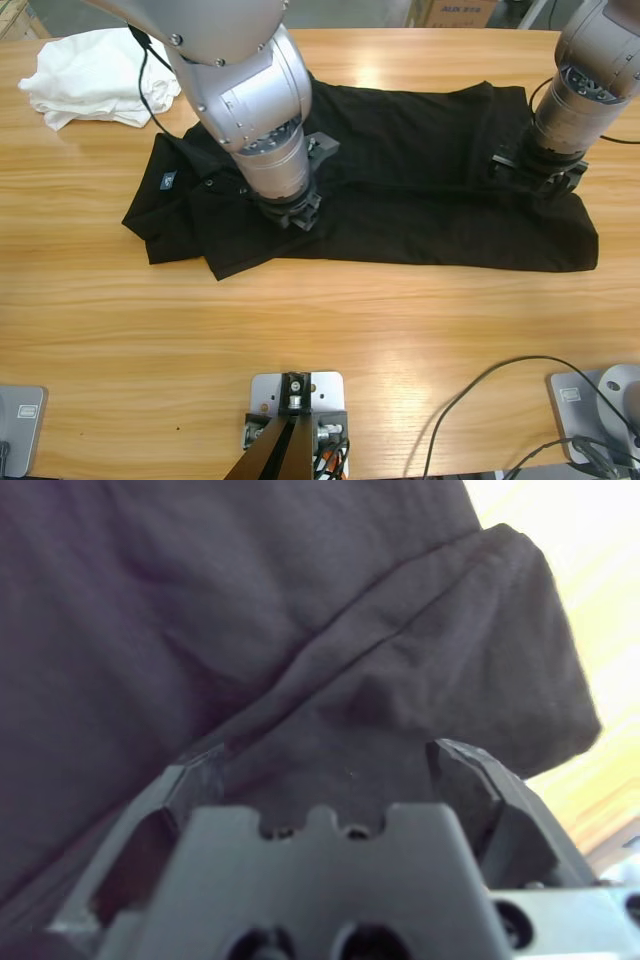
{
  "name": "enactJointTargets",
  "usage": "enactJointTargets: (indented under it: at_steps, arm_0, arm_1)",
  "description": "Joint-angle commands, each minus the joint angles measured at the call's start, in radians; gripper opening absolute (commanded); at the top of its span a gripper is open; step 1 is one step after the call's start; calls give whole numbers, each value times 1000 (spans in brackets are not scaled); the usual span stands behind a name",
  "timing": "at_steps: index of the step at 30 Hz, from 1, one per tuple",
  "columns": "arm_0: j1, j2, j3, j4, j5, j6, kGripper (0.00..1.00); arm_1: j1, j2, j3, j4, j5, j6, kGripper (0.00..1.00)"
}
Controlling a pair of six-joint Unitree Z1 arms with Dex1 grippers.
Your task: Fold clothes
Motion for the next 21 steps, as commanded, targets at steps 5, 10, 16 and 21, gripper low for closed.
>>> enactJointTargets:
  at_steps: [5,10,16,21]
  arm_0:
    - [-33,-17,26,13,-8,-31,591]
    - [47,-301,248,-156,-69,-172,582]
    - [106,-545,724,-520,-124,-386,584]
    - [158,-643,1096,-860,-184,-581,93]
  arm_1:
    - [-65,-233,25,81,48,-299,1000]
    - [-66,-471,54,74,119,-513,1000]
    - [-15,-652,195,2,271,-532,1000]
    - [94,-665,241,-41,261,-559,1000]
